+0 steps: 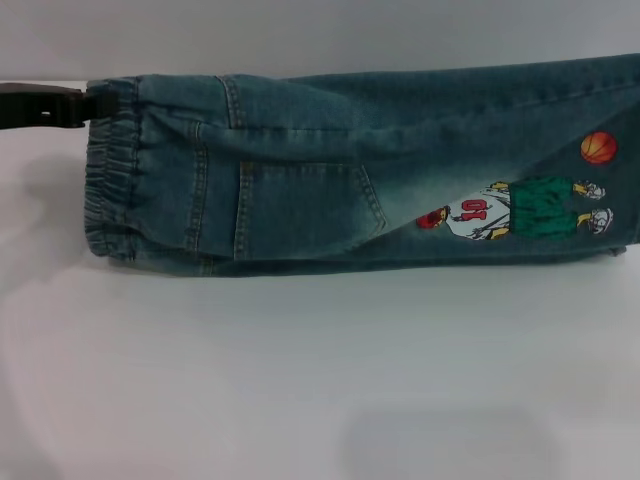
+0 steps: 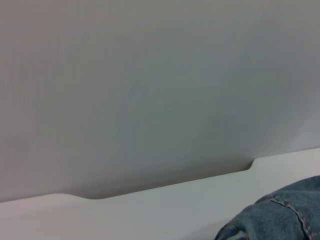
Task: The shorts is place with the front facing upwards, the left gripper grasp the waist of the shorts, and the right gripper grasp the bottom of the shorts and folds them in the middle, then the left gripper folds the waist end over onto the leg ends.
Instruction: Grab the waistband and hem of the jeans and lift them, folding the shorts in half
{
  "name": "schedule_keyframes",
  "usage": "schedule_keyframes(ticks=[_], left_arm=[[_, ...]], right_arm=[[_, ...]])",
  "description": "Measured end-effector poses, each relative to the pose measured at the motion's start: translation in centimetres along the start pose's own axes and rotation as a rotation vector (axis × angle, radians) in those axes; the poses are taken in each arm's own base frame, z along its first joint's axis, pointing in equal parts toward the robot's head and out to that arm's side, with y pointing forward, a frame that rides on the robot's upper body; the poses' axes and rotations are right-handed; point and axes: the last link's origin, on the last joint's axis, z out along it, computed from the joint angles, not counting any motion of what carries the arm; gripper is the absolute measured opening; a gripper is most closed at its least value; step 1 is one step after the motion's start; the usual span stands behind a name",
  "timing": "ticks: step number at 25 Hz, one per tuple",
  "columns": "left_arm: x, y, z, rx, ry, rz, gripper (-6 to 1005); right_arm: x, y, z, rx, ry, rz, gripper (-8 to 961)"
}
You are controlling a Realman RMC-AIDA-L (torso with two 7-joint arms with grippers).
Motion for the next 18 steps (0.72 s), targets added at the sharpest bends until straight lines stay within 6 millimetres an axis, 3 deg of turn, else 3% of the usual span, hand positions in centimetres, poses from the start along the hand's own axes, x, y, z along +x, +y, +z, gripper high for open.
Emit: schedule_keyframes(ticks=[18], left_arm=[[-0.1, -0.4, 0.7, 0.019, 0.008, -0.016, 94]], right_arm=[[1.5, -0.1, 2.2, -0.034, 0.015, 0.018, 23]])
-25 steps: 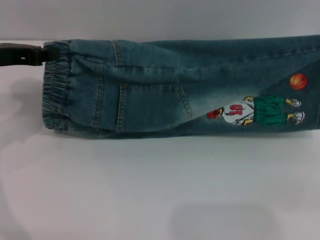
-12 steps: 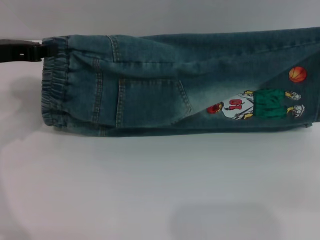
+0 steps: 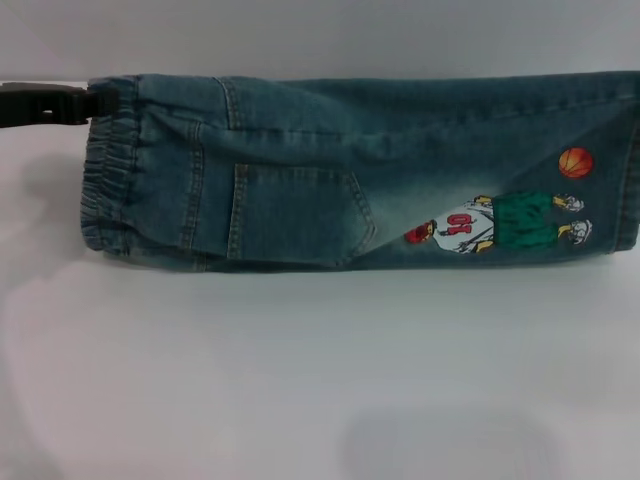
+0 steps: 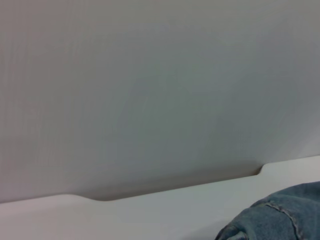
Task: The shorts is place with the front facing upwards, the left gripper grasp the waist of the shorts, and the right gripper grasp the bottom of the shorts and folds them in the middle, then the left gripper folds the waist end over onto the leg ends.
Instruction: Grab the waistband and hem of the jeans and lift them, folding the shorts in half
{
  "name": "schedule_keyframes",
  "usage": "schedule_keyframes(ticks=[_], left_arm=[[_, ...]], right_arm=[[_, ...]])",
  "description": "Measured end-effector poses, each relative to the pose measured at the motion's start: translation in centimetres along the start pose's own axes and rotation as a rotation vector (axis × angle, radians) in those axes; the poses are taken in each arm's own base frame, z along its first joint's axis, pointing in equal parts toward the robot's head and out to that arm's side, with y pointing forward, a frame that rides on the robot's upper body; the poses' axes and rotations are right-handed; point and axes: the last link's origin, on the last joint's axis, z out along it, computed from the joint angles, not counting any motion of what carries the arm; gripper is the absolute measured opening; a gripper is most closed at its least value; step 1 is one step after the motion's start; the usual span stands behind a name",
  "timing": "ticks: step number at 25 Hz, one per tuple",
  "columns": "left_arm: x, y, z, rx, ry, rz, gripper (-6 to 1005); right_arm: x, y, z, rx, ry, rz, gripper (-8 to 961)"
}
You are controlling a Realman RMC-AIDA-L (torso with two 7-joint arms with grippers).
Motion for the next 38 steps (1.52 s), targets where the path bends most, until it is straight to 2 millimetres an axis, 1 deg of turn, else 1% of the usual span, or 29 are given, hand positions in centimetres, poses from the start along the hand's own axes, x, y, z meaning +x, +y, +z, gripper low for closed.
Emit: schedule_keyframes(ticks=[8, 12, 21, 26, 31, 35, 38], left_arm=[[-0.4, -0.1, 0.4, 0.01, -0.008, -0.001, 95], [-0.7, -0.1, 0.8, 0.006, -0.017, -0.008, 95], [-0.6, 0.5, 1.6, -0.002, -0.032, 0.014, 97], [-0.8, 0.7, 2.2, -0.015, -0.039, 0.004, 98], [-1.0, 0.9, 2.9, -0.015, -0.05, 0.006, 98], [-1.0, 1.7, 3.7, -0.03, -0.069, 0.027, 99], [-1.0, 1.8, 4.1, -0.029, -0.069, 0.031, 99]], right_arm=[[0.3, -0.5, 0.7, 0.022, -0.001, 0.001, 23], [0.8, -0.9, 0.9, 0.041, 0.003, 0.017, 23], [2.1, -1.4, 1.7, 0.064, 0.014, 0.046, 24], [2.5, -1.9, 2.1, 0.09, 0.011, 0.056, 23], [2.5, -2.2, 3.0, 0.103, 0.004, 0.074, 24], [2.6, -2.3, 3.8, 0.114, -0.001, 0.092, 24], [2.7, -2.5, 4.3, 0.124, -0.002, 0.107, 32]])
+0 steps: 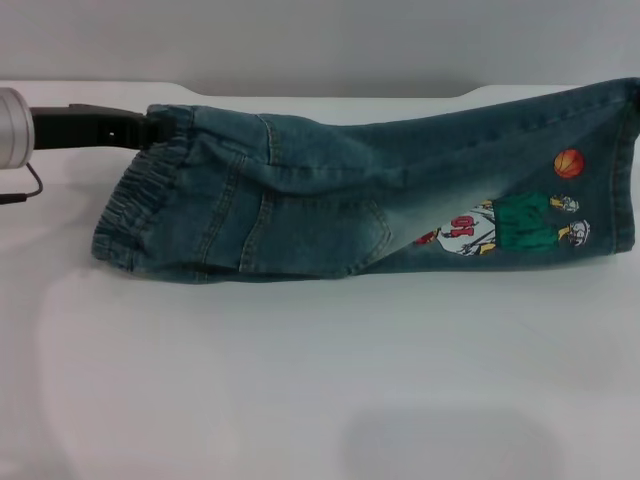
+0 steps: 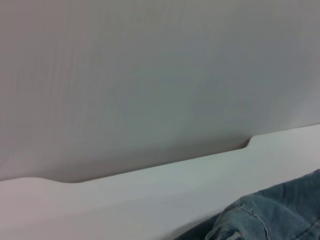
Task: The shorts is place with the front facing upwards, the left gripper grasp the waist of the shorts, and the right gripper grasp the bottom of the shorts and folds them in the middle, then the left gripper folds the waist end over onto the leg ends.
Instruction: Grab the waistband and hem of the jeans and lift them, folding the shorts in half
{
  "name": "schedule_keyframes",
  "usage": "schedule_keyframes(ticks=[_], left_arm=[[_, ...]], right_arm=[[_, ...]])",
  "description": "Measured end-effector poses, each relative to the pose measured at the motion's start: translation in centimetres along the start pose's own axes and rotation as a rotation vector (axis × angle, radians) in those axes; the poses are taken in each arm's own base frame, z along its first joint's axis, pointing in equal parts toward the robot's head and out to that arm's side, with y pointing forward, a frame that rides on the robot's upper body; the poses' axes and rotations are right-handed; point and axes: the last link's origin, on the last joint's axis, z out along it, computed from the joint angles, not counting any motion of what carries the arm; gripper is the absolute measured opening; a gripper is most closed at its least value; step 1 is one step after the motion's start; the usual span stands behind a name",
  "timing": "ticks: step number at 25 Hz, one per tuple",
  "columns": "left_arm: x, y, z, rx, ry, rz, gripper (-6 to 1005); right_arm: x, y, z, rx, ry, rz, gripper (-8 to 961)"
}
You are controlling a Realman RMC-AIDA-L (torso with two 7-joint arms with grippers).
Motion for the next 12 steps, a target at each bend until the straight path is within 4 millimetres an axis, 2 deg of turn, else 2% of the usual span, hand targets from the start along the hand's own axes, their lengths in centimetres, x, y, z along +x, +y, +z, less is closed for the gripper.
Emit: schedule_keyframes(ticks=[12], left_arm=[[0.3, -0.3, 0.3, 0.021, 0.027, -0.01, 101]], right_arm=[[0.6, -0.6, 1.4, 0.052, -0.001, 0.03, 64]])
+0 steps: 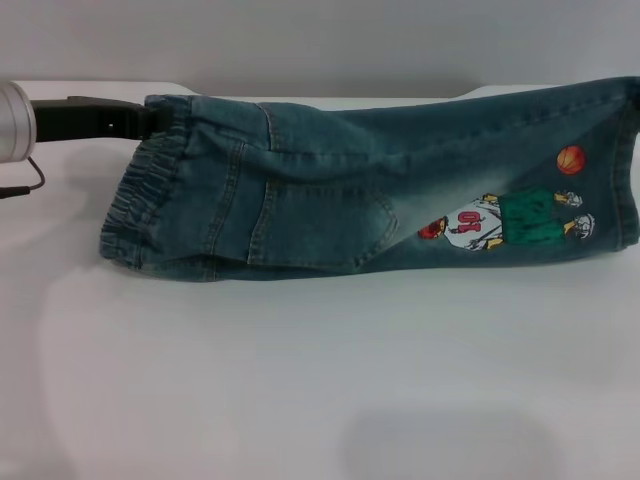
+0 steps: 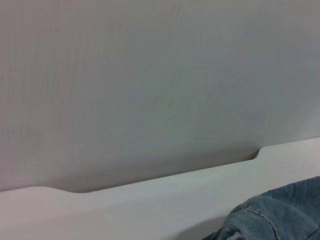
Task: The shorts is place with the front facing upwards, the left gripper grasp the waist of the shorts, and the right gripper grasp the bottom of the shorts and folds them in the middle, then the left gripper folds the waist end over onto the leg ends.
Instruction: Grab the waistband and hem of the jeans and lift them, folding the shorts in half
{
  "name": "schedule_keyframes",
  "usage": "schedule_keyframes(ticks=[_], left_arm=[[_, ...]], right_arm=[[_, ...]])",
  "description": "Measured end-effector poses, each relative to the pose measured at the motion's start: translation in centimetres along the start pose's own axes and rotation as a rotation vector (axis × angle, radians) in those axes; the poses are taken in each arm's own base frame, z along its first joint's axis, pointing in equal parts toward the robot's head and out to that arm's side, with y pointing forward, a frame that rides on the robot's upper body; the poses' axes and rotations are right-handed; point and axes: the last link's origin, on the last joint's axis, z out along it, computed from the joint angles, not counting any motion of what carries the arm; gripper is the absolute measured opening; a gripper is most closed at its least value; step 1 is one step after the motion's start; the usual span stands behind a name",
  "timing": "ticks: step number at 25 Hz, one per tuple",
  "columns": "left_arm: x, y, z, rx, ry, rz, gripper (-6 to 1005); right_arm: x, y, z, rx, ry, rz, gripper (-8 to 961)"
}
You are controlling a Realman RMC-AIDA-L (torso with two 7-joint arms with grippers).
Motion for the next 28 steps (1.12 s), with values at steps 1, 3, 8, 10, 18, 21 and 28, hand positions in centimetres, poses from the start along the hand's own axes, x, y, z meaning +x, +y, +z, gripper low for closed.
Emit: schedule_keyframes(ticks=[1, 3, 8, 10, 18, 21, 28], left_arm=[[0.0, 0.0, 0.1, -0.001, 0.0, 0.0, 101], [0.0, 0.1, 0.2, -0.002, -0.001, 0.0, 102], [0.0, 0.2, 0.6, 0.003, -0.006, 0.009, 102], [-0.1, 0.3, 0.8, 0.003, -0.01, 0.011, 103], [-0.2, 0.3, 1.0, 0.003, -0.013, -0.013, 104], [-0.1, 0.1, 0.9, 0.01, -0.007, -0.037, 104], [-0.3, -0.1, 0.8, 0.02, -0.003, -0.052, 173]], right_arm=[[0.0, 0.1, 0.1, -0.003, 0.001, 0.001, 67], [0.1, 0.2, 0.3, -0.009, 0.004, 0.006, 72], [0.1, 0.4, 0.9, -0.013, 0.008, 0.007, 86], [0.1, 0.4, 1.0, -0.013, 0.009, 0.003, 91], [0.1, 0.5, 1.2, -0.009, 0.011, -0.005, 113], [0.1, 0.3, 1.3, 0.011, 0.007, -0.003, 121], [0.6, 0.3, 1.6, 0.019, 0.018, 0.005, 226]])
